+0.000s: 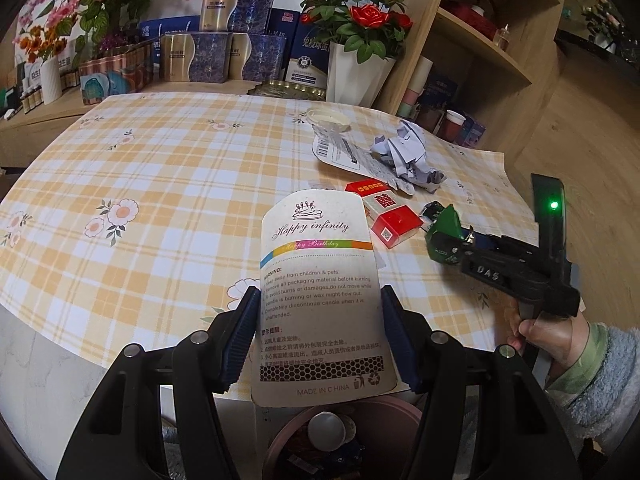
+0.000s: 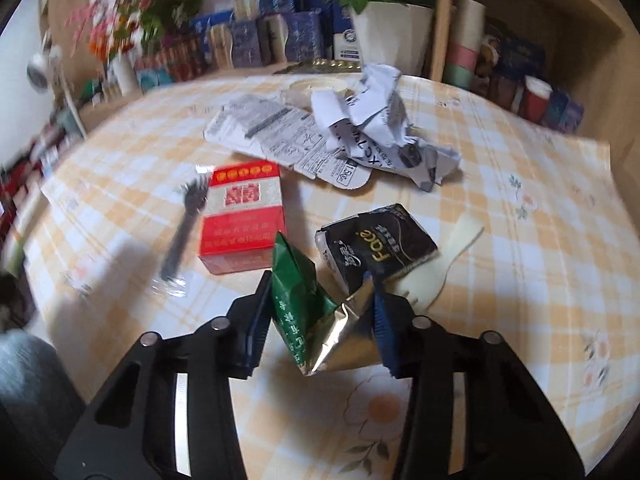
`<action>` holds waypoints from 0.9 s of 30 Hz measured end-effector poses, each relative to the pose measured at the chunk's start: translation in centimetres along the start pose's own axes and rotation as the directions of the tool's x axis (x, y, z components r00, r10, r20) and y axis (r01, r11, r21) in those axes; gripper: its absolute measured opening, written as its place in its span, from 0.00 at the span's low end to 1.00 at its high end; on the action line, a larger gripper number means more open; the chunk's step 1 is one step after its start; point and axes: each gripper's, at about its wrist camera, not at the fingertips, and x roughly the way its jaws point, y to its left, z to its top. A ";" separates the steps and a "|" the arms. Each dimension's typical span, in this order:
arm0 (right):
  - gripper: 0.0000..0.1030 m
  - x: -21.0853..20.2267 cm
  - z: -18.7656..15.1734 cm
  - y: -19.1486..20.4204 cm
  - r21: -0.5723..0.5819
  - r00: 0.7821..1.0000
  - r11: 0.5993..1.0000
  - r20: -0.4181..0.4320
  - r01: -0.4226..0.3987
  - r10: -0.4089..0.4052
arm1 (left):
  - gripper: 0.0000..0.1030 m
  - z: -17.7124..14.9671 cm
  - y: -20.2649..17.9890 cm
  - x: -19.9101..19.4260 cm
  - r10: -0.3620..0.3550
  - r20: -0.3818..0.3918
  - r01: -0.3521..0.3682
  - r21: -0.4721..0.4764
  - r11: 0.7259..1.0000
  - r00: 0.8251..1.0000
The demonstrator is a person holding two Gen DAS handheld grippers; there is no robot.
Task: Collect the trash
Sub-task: 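Grasp the green tea packet with the right gripper while the left gripper holds the candle packet, then carry the green packet over the bin and open the right gripper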
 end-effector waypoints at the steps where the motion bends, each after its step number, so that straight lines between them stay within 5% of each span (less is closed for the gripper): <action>1: 0.43 -0.6 -0.1 -0.3 0.036 1.000 0.999 0.016 -0.017 0.016 | 0.57 -0.1 0.0 -0.1 -0.003 0.001 0.003 -0.001 1.000 1.000; 12: 0.41 -6.2 -2.8 0.9 0.098 0.992 0.992 0.102 -0.085 0.075 | 0.57 -0.7 -1.1 -1.9 -0.015 0.004 0.015 0.024 1.000 1.000; 27: 0.41 -11.0 -10.0 5.9 -0.019 0.995 0.996 0.044 -0.090 0.091 | 0.57 -2.5 -1.8 -6.3 -0.030 0.054 0.028 0.041 0.999 0.998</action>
